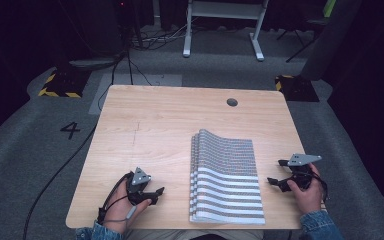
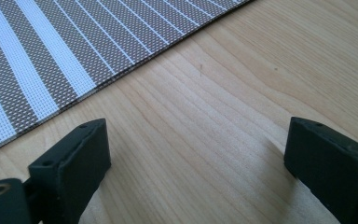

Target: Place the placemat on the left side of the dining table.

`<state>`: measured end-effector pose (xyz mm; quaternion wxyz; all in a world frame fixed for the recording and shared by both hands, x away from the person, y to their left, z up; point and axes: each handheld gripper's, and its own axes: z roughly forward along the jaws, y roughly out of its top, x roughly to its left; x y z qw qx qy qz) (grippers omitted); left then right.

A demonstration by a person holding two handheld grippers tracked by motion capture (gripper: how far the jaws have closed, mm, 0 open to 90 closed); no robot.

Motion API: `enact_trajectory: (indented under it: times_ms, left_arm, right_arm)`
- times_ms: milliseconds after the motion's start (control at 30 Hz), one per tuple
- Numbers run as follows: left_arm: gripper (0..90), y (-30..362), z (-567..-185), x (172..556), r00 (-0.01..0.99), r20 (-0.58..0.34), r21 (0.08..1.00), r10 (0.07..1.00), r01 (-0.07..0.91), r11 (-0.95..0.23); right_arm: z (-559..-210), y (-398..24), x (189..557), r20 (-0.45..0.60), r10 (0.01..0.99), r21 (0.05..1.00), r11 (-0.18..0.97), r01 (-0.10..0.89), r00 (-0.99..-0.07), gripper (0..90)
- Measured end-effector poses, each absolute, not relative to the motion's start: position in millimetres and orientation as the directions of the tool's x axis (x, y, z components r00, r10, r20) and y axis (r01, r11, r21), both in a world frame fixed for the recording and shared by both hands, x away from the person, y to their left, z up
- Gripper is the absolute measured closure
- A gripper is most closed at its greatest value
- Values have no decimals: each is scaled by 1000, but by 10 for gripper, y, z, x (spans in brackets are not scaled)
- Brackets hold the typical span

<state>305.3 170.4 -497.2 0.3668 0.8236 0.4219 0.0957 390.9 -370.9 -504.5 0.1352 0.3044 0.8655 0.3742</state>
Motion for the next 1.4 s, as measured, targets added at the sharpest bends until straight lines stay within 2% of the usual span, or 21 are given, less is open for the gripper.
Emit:
enact_trajectory:
  times_ms: [33, 133, 333, 533, 767, 1000, 1400]
  left_arm:
    - [383, 1704, -4943, 3045, 625, -161, 673, 764, 635, -378]
    - [389, 1698, -4828, 3033, 648, -156, 684, 745, 616, -392]
    - [358, 1663, -4535, 3010, 681, -146, 741, 718, 556, -377]
    - [343, 1638, -4395, 3001, 694, -125, 757, 709, 529, -384]
    - [358, 1440, -4275, 3018, 701, -187, 770, 689, 540, -341]
    - [328, 1146, -4264, 3097, 712, -191, 774, 676, 533, -342]
    - [327, 702, -4546, 3362, 720, -320, 753, 616, 588, -295]
  right_arm:
    - [-5044, -3710, 3910, -4, 628, 729, 534, 427, -778, 71]
    - [-5044, -3710, 3910, -3, 628, 730, 534, 427, -778, 72]
    - [-5046, -3708, 3909, -6, 629, 731, 534, 426, -778, 71]
    - [-5045, -3708, 3909, -6, 628, 730, 534, 426, -778, 71]
    - [-5043, -3709, 3909, -3, 628, 730, 534, 427, -778, 71]
    - [-5045, -3708, 3910, -6, 628, 730, 534, 426, -778, 71]
    - [-5044, -3708, 3909, -4, 628, 730, 534, 428, -778, 71]
